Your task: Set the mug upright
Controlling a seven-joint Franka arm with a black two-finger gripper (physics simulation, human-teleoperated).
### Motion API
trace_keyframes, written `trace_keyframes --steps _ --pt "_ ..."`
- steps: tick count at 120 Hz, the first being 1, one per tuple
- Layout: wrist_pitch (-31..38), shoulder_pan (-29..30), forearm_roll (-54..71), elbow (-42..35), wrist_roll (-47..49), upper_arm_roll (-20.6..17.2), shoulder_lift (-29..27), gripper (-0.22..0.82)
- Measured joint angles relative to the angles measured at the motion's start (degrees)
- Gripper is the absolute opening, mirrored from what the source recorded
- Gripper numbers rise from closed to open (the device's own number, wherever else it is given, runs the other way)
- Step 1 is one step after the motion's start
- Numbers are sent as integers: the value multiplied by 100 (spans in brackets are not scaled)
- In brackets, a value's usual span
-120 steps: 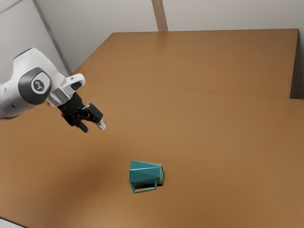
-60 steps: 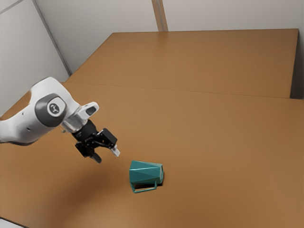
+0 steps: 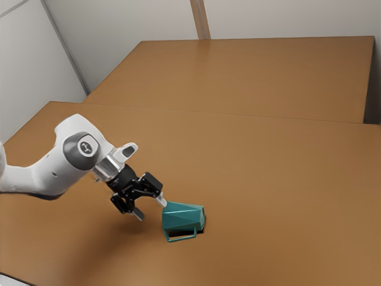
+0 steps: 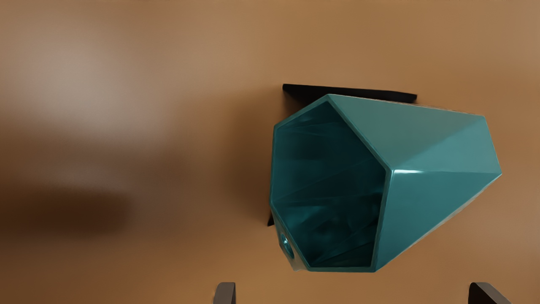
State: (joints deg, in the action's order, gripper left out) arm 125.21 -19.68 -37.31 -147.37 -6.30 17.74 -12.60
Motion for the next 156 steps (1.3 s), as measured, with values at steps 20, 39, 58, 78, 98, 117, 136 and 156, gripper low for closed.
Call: trace_keyframes --steps 20,39,58,78,98,117,136,156 --pt "121 -99 -620 2 -263 9 283 60" --pt "227 -183 -1043 36 -535 8 472 60" --pt "277 -216 -1429 53 -824 6 581 60" --pt "301 -214 -1608 159 -1108 1 710 60" --pt "311 -238 -1874 268 -1373 -7 913 60" --pt "316 -381 -2178 305 -1605 -8 925 60" --pt "318 -428 -2386 344 -1798 -8 921 58" --pt "321 -405 -2515 378 -1970 -8 912 33"
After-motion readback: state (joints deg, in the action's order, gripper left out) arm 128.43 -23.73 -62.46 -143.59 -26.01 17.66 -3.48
